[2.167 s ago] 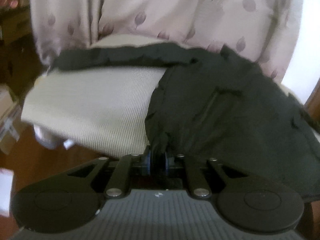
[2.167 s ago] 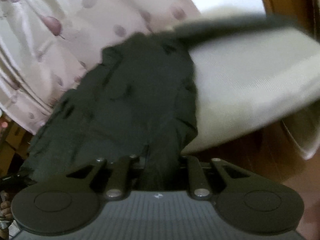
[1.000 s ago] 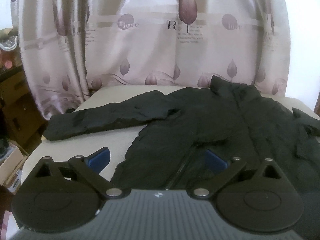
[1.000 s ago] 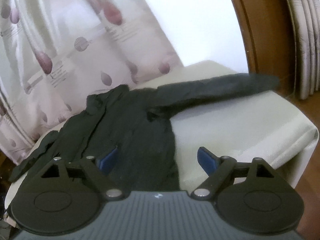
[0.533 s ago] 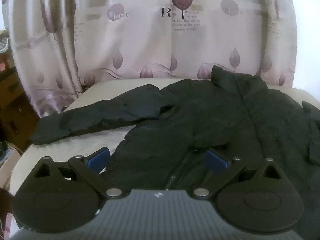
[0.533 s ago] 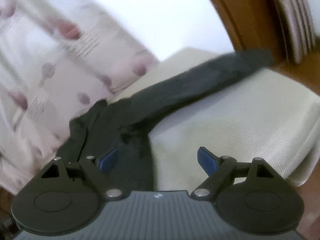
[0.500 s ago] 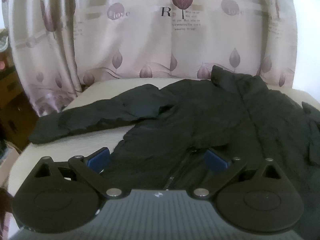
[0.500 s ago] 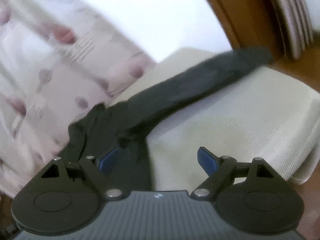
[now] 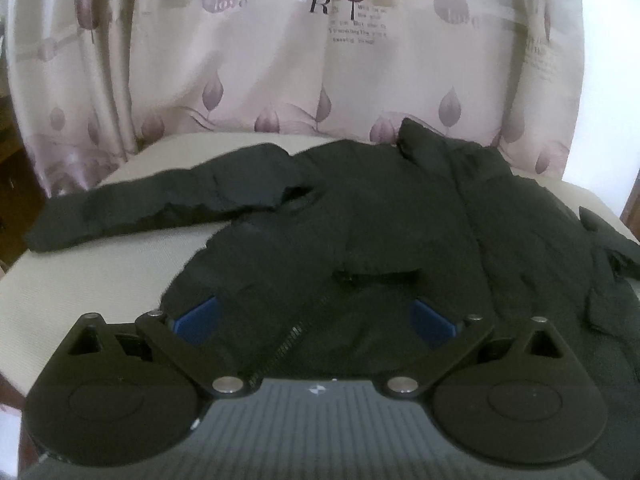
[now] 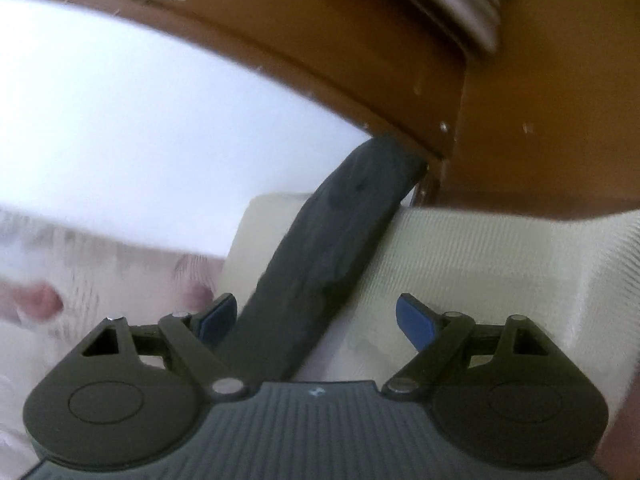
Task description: Fold large clothes
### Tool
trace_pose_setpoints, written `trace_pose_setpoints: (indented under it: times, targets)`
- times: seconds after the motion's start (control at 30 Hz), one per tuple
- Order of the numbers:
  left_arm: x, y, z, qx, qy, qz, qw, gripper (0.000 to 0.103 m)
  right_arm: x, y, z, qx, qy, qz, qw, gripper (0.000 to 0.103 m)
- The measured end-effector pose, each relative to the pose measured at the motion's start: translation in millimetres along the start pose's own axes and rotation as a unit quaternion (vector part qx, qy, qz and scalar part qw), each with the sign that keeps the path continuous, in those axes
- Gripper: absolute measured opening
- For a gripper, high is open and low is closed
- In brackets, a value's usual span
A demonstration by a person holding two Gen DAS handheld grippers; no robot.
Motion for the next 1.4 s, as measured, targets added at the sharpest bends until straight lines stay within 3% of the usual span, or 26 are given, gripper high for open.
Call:
trace_pose_setpoints:
  times: [0.27, 0.43, 0.47, 0.5, 0.57, 0.6, 0.7, 0.8, 0.9, 1.1, 1.27, 1.4]
  targets:
    - [-5.3, -7.7, 2.5, -0.004, 0.022, -0.006, 0.9997, 0.102, -47.5, 4.1, -23.1, -0.034, 0.000, -0.030, 0.999, 0.086]
    - [-7.7, -7.5, 3.6, 0.011, 0.029, 0.001, 0.9995, 0.102, -67.5, 25.1, -19.4, 0.006, -0.010, 0.040, 0.999, 0.084]
    - [-8.2, -8.4, 3.7, 0.009, 0.029, 0.000, 0.9995, 0.102, -71.1, 30.6, -18.6, 0.026, -0.011, 0.056, 0.998, 0.073]
    - [-8.5, -9.4, 3.8, 0.007, 0.029, -0.001, 0.9995, 0.102, -75.3, 33.8, -20.9, 0.045, -0.012, 0.073, 0.996, 0.050]
    - [-10.1, -10.8, 4.4, 0.001, 0.031, -0.005, 0.9995, 0.102, -82.2, 33.5, -22.2, 0.062, -0.007, 0.104, 0.993, 0.019]
    - [-10.8, -11.5, 4.8, -0.001, 0.032, -0.007, 0.9994, 0.102, -82.7, 30.1, -24.6, 0.058, -0.007, 0.107, 0.993, 0.010]
    - [-12.5, -8.1, 5.4, 0.001, 0.037, -0.008, 0.9993, 0.102, -78.7, 33.9, -26.9, 0.071, -0.016, 0.114, 0.991, 0.007]
    - [-8.3, 1.5, 5.9, 0.017, 0.031, -0.005, 0.9994, 0.103, -60.7, 72.6, -13.5, 0.105, -0.044, 0.048, 0.992, 0.006]
    - [-3.5, 10.1, 7.8, 0.032, 0.027, -0.004, 0.9991, 0.103, -49.6, 127.7, 14.4, 0.155, -0.039, -0.002, 0.987, 0.006]
    - [4.4, 25.5, 14.7, 0.049, 0.025, 0.006, 0.9985, 0.103, -40.6, 233.4, 106.7, 0.252, 0.006, -0.095, 0.963, 0.006]
    - [9.4, 36.2, 20.3, 0.056, 0.019, 0.008, 0.9982, 0.103, -49.3, 276.7, 194.2, 0.296, 0.068, -0.147, 0.942, 0.006]
    - [10.6, 45.8, 24.9, 0.071, 0.019, 0.014, 0.9972, 0.103, -66.6, 285.6, 272.2, 0.335, 0.119, -0.159, 0.921, 0.006]
Point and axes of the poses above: each gripper's, at about its wrist camera, not at the fingertips, and x roughly against the way its jaws point, y to its left, z to its underside, the point moved 2 cm from there along -x, roughly the way its jaws point, and after that the axes turned 12 degrees about -x, right-handed, at the moved point
